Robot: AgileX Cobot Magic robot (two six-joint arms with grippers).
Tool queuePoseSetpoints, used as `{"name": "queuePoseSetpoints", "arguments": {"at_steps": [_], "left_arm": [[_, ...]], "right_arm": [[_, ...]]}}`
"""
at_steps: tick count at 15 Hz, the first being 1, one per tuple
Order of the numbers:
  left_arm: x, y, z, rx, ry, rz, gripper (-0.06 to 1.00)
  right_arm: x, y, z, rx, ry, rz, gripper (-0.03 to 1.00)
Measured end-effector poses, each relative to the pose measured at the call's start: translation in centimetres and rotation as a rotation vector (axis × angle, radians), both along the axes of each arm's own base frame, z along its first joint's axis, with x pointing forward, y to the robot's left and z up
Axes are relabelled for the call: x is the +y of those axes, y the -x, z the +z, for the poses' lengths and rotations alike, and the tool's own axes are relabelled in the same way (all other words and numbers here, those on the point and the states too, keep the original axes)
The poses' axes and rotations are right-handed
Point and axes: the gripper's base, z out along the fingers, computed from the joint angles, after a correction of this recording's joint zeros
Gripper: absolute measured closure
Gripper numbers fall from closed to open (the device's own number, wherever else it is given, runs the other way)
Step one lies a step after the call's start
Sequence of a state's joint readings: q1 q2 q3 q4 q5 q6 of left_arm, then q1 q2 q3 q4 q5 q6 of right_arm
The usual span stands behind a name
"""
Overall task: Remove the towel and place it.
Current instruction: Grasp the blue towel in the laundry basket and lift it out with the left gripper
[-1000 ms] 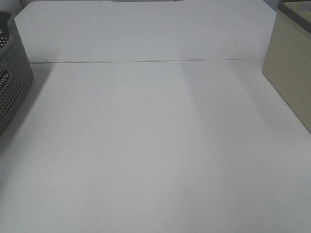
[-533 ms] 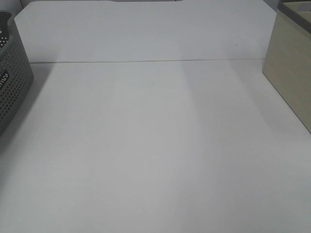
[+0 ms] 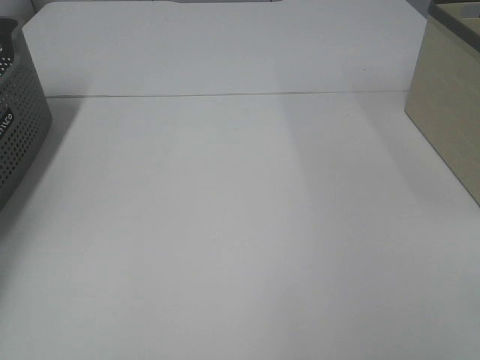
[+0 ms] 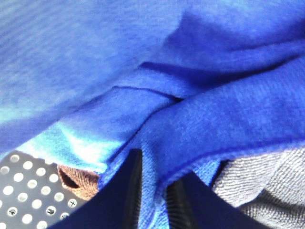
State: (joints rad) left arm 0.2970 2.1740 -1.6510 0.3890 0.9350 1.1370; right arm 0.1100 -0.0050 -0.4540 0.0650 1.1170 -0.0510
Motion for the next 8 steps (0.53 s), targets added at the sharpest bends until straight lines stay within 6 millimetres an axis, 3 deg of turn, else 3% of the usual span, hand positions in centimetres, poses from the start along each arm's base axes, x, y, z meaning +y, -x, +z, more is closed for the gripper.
{"name": "queuePoseSetpoints", "arguments": {"at_steps": [3,5,6,8], "left_arm": [[0.0,0.0,0.0,-0.009,-0.004,0.017,0.94],[0.0,0.0,0.2,-0.016,-0.001,0.039,0.94],[0.0,0.2,0.7,-0.020,-0.002,0.051,0.94],[-0.1,0.9,4.2,-0.080,-0.021,0.065,0.94]], "right_arm": [[0.0,0.0,0.0,0.000,0.000,0.000,0.26],[0.0,0.0,0.0,0.000,0.000,0.000,0.26],[0.0,0.0,0.0,0.000,0.000,0.000,0.26],[0.0,0.0,0.0,0.000,0.000,0.000,0.26]]}}
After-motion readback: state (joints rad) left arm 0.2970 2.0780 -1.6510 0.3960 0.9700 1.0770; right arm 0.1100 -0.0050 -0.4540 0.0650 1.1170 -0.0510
